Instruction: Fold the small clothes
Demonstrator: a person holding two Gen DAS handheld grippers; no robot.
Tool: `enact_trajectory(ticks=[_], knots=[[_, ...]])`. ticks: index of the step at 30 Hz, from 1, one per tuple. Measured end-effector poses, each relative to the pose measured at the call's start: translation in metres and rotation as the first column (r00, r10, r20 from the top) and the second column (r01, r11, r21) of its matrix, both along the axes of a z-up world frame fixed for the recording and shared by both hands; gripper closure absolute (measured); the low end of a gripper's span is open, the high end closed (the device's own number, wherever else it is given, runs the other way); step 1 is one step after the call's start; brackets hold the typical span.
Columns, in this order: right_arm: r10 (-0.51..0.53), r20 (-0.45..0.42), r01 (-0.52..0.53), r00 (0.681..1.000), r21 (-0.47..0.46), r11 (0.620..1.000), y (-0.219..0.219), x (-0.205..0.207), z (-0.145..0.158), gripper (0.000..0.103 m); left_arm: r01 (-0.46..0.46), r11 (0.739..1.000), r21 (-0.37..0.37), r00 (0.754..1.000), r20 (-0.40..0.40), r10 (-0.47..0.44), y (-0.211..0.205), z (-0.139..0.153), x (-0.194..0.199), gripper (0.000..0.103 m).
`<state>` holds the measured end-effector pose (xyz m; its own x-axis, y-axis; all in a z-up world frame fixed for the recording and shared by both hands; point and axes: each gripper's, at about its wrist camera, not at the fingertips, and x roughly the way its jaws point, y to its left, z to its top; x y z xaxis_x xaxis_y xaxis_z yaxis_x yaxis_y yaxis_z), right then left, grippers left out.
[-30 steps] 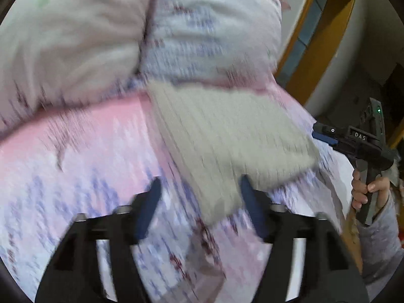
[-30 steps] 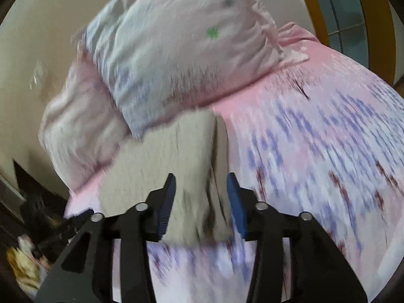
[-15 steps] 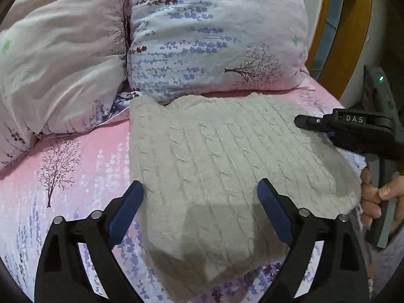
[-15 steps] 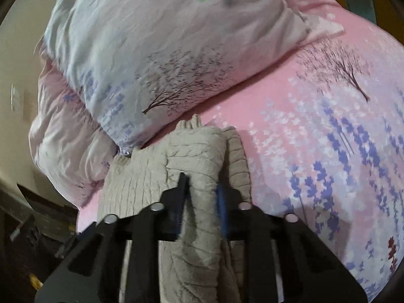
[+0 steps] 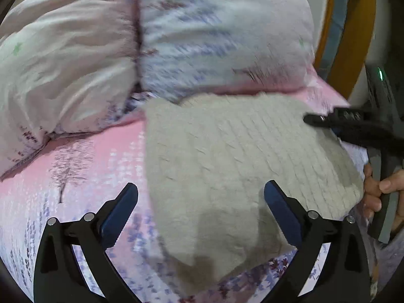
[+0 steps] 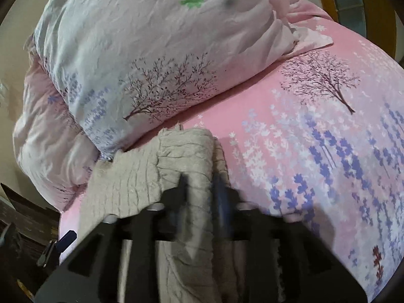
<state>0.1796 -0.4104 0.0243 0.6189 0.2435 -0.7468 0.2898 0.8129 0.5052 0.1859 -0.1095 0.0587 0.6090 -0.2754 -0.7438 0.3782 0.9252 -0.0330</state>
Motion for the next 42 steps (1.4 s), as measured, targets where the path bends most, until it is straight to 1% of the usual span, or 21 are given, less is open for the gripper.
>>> enact_trajectory(ticks=[1,3,4,5,9,11,13,17,19,20,21,22,25,27,30,32,33,35,37,40,42], knots=[[0.004,0.002,-0.004,1.000,0.029,1.000,-0.003,-0.004,0.002,0.037,-0.017,0.999,-0.048,1.000,0.008,0.018,0.013,0.005,0.003,0.001],[0.028,0.027,-0.031,0.999,0.082,0.996,-0.008,-0.012,0.005,0.032,-0.054,0.989,-0.137,0.998,-0.027,0.051,0.037,0.009,0.015,0.001],[0.043,0.027,-0.045,0.999,0.110,0.993,-0.011,-0.016,0.005,0.031,-0.076,0.981,-0.177,0.996,-0.066,0.065,0.047,0.007,0.024,0.001],[0.049,0.023,-0.052,0.999,0.127,0.991,-0.012,-0.018,0.005,0.029,-0.113,0.968,-0.226,0.987,-0.134,0.084,0.061,0.001,0.036,0.001],[0.075,-0.016,-0.070,0.997,0.192,0.979,-0.015,-0.023,-0.004,0.029,-0.172,0.930,-0.325,0.954,-0.290,0.076,0.079,-0.021,0.061,0.001],[0.093,-0.025,-0.085,0.995,0.220,0.972,-0.013,-0.021,-0.008,0.029,-0.169,0.917,-0.362,0.941,-0.335,0.042,0.078,-0.031,0.065,0.001],[0.110,-0.034,-0.099,0.993,0.228,0.969,-0.007,-0.019,-0.012,0.029,-0.161,0.914,-0.372,0.935,-0.353,0.021,0.072,-0.036,0.066,0.001],[0.138,-0.037,-0.126,0.990,0.229,0.965,0.001,-0.018,-0.015,0.029,-0.144,0.911,-0.387,0.926,-0.378,-0.014,0.057,-0.047,0.069,0.001],[0.149,-0.032,-0.136,0.988,0.255,0.957,0.002,-0.018,-0.017,0.034,-0.131,0.906,-0.401,0.932,-0.361,-0.025,0.051,-0.047,0.069,0.003],[0.152,-0.030,-0.139,0.988,0.261,0.955,0.003,-0.019,-0.018,0.037,-0.122,0.896,-0.427,0.926,-0.373,-0.051,0.048,-0.049,0.070,0.011],[0.154,-0.025,-0.143,0.988,0.261,0.955,0.002,-0.021,-0.019,0.044,-0.124,0.886,-0.447,0.923,-0.379,-0.062,0.046,-0.050,0.071,0.021],[0.166,-0.025,-0.152,0.986,0.276,0.949,0.003,-0.022,-0.021,0.048,-0.122,0.869,-0.479,0.917,-0.389,-0.086,0.044,-0.052,0.071,0.026],[0.178,-0.010,-0.166,0.984,0.321,0.933,0.000,-0.027,-0.028,0.058,-0.125,0.859,-0.496,0.916,-0.390,-0.092,0.041,-0.054,0.073,0.030],[0.175,0.011,-0.167,0.985,0.359,0.918,-0.002,-0.031,-0.031,0.069,-0.128,0.847,-0.516,0.915,-0.391,-0.100,0.042,-0.055,0.074,0.041],[0.157,0.057,-0.167,0.986,0.393,0.904,-0.001,-0.037,-0.026,0.072,-0.138,0.804,-0.578,0.917,-0.382,-0.118,0.058,-0.052,0.071,0.060],[0.166,0.095,-0.190,0.982,0.391,0.901,0.005,-0.040,-0.015,0.073,-0.115,0.788,-0.604,0.920,-0.363,-0.145,0.066,-0.046,0.071,0.064],[0.178,0.120,-0.211,0.977,0.384,0.899,0.012,-0.040,-0.008,0.074,-0.094,0.793,-0.602,0.926,-0.344,-0.152,0.070,-0.039,0.068,0.064],[0.230,0.153,-0.271,0.961,0.353,0.896,0.032,-0.039,0.007,0.074,-0.058,0.819,-0.571,0.949,-0.287,-0.133,0.083,-0.022,0.058,0.064],[0.290,0.163,-0.327,0.943,0.289,0.900,0.059,-0.035,0.018,0.074,-0.047,0.826,-0.562,0.962,-0.249,-0.114,0.102,-0.010,0.049,0.064],[0.352,0.180,-0.385,0.919,0.209,0.899,0.093,-0.029,0.021,0.074,-0.060,0.840,-0.540,0.976,-0.207,-0.064,0.138,-0.002,0.042,0.064],[0.367,0.172,-0.394,0.914,0.171,0.903,0.108,-0.024,0.016,0.075,-0.094,0.859,-0.503,0.977,-0.211,-0.017,0.152,-0.010,0.046,0.063]])
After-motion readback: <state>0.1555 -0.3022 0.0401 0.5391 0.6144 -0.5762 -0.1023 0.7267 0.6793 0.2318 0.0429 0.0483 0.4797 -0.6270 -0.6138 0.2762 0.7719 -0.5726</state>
